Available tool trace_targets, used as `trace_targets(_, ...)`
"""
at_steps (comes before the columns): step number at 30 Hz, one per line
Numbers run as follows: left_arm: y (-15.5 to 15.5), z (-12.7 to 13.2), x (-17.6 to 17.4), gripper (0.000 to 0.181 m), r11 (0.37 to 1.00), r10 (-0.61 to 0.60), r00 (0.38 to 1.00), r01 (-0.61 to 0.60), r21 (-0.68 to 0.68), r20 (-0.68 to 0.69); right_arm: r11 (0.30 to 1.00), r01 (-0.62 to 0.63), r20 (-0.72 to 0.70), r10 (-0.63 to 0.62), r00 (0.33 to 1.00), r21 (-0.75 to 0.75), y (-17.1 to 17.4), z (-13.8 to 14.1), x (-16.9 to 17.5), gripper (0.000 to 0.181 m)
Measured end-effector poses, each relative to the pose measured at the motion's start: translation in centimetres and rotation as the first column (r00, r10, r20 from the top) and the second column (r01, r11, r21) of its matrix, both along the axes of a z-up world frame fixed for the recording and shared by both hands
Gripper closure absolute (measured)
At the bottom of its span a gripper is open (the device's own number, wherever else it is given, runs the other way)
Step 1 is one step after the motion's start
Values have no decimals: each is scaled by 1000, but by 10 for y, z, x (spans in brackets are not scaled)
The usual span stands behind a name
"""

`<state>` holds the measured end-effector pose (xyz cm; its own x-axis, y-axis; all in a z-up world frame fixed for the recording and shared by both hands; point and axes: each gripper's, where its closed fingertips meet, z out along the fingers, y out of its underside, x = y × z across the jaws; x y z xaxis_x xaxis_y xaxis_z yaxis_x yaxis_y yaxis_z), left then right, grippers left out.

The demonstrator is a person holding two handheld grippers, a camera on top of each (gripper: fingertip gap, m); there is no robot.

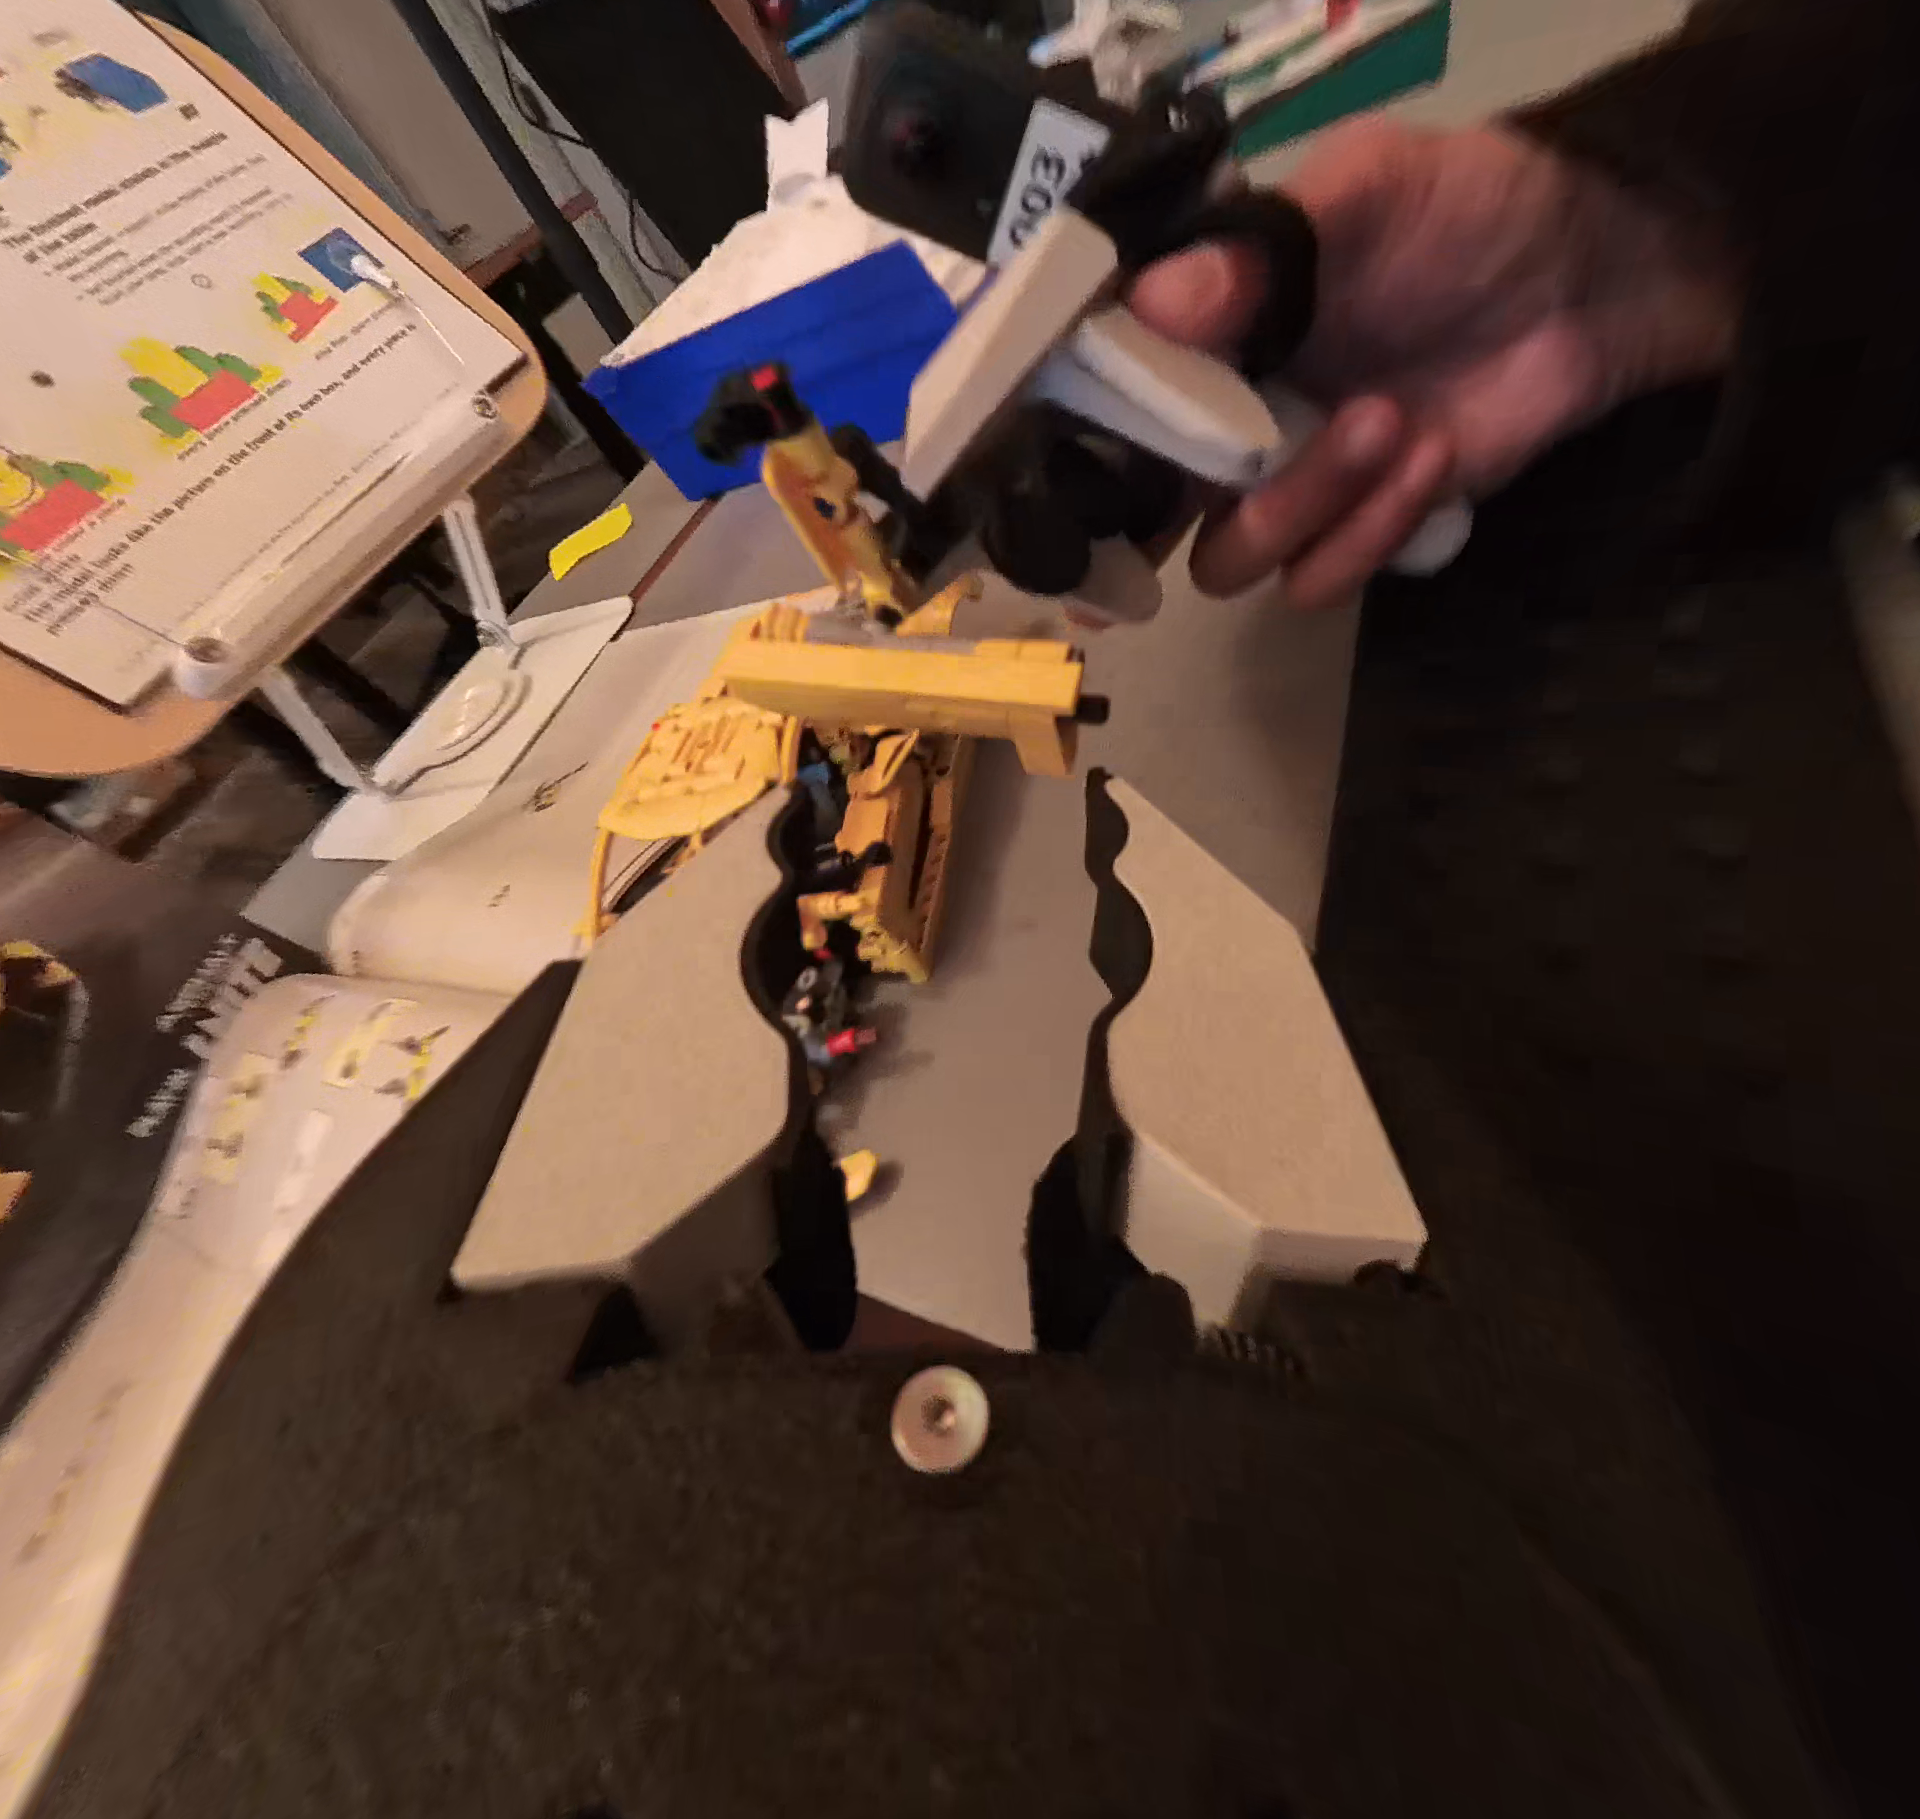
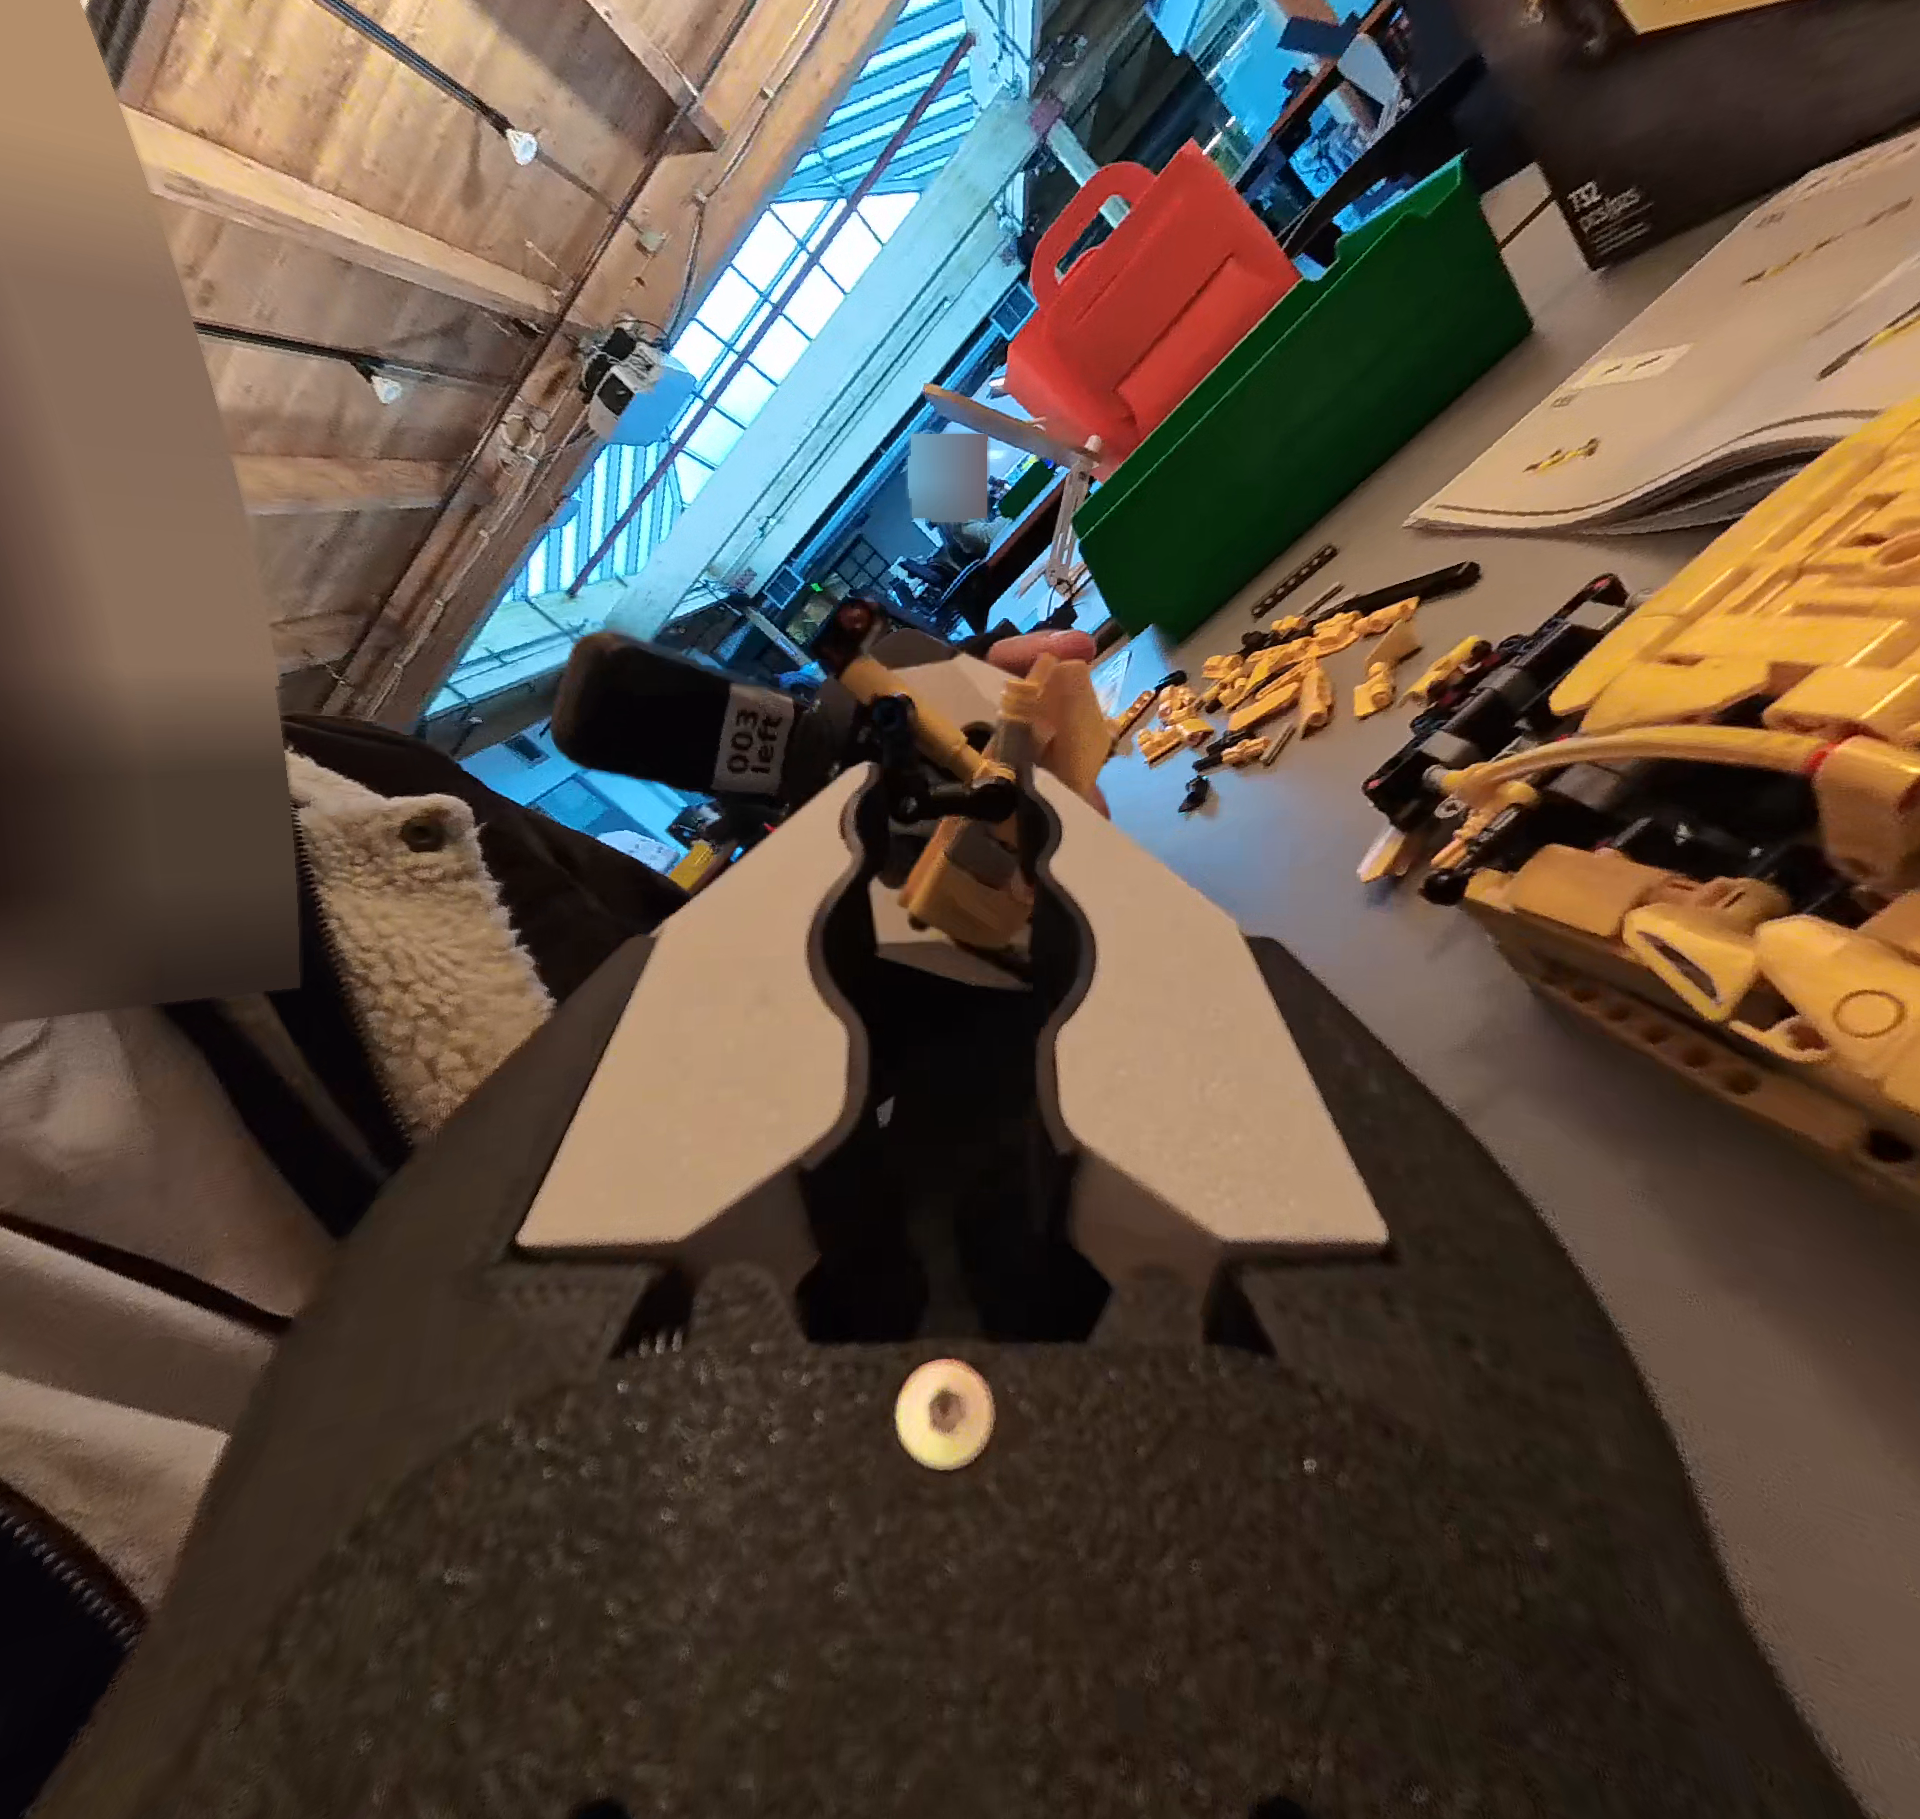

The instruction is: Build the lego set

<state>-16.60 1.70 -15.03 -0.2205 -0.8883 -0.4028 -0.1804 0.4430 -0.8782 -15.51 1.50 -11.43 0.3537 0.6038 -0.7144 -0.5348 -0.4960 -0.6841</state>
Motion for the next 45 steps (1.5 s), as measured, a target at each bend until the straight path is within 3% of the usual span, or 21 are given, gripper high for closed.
trace_targets(4, 10, -2, 1, 129, 964, 73, 997, -79, 255, 35, 1000, -14, -5, 14, 1000, 12, -2, 2, -3, 158)
trace_targets(7, 20, 4, 3, 129, 871, 128, 985, -166, 462, 112, 999, -38, -57, 40, 998, 30, -4, 10, -4, 158)
trace_targets(9, 23, 12, 3, 129, 791, 127, 976, -208, 575, 178, 999, -39, -79, 42, 996, 33, -5, 12, -2, 158)
trace_targets(11, 27, 22, 1, 129, 668, 111, 961, -260, 697, 252, 998, -49, -121, 52, 991, 35, -6, 15, 0, 159)
trace_targets(14, 22, 26, 1, 128, 500, 9, 955, -260, 826, 295, 998, -56, -162, 60, 985, 30, -6, 17, 2, 159)
trace_targets(16, 14, 29, 3, 128, 412, -78, 946, -256, 875, 314, 998, -62, -173, 66, 983, 29, -7, 17, 2, 159)
trace_targets(21, 0, 42, 8, 128, 275, -230, 906, -290, 917, 355, 998, -60, -193, 60, 979, 5, -5, 14, 5, 159)
trace_targets(25, -3, 28, 17, 129, 196, -287, 913, -241, 951, 290, 997, -82, -225, 77, 971, -12, -5, 13, 5, 159)
trace_targets(27, -4, 25, 21, 143, 186, -297, 913, -234, 954, 281, 997, -79, -207, 74, 976, -16, -4, 11, 3, 158)
trace_targets(29, -6, 26, 21, 152, 227, -296, 908, -235, 945, 297, 997, -74, -197, 70, 978, -13, -4, 10, 4, 158)
trace_targets(31, -9, 30, 19, 152, 345, -275, 907, -215, 914, 318, 997, -74, -190, 75, 979, 12, -5, 13, 3, 158)
trace_targets(34, -14, 38, 16, 153, 586, -238, 903, -160, 794, 357, 994, -62, -114, 73, 991, 91, -9, 20, -1, 159)
trace_targets(36, -22, 47, 11, 153, 768, -228, 903, -63, 637, 365, 987, -75, -58, 84, 995, 141, -14, 25, -5, 159)
trace_targets(38, -27, 57, 7, 154, 884, -247, 906, 66, 462, 344, 979, -102, 16, 100, 995, 178, -20, 25, -11, 159)
trace_targets(40, -33, 64, 2, 154, 932, -285, 901, 180, 315, 327, 969, -125, 86, 109, 990, 214, -24, 26, -17, 158)
trace_targets(45, -39, 64, -4, 154, 930, -368, 886, 353, 105, 281, 956, -155, 210, 103, 972, 249, -29, 24, -20, 158)
